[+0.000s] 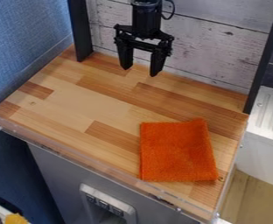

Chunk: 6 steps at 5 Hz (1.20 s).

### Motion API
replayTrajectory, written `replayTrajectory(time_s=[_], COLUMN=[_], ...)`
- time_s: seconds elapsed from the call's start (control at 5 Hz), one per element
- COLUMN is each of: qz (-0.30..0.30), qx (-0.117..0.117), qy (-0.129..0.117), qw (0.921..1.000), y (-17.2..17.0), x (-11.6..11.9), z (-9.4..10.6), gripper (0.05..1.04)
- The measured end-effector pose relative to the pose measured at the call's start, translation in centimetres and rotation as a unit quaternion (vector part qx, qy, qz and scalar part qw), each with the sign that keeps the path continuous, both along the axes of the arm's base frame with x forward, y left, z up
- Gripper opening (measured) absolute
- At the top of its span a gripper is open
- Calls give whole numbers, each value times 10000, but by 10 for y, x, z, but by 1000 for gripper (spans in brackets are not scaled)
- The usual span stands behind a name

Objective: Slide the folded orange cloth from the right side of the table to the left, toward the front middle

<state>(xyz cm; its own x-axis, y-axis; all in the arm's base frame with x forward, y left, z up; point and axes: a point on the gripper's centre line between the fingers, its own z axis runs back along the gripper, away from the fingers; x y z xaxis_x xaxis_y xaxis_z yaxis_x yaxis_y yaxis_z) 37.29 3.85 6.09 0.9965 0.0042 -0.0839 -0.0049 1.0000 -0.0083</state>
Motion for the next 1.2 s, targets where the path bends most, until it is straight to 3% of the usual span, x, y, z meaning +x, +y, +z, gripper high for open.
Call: replayTrajectory(time_s=[0.2, 0.4, 0.6, 1.2], qz=[-344, -990, -1712, -3433], qx=[-38, -54, -45, -79], qy=[127, -58, -260, -692], qw=[9993, 9951, 9849, 9367], y=[-7, -27, -48, -90], x=[-12, -27, -44, -95], z=[-15, -15, -13, -18], gripper=[998, 998, 998, 998])
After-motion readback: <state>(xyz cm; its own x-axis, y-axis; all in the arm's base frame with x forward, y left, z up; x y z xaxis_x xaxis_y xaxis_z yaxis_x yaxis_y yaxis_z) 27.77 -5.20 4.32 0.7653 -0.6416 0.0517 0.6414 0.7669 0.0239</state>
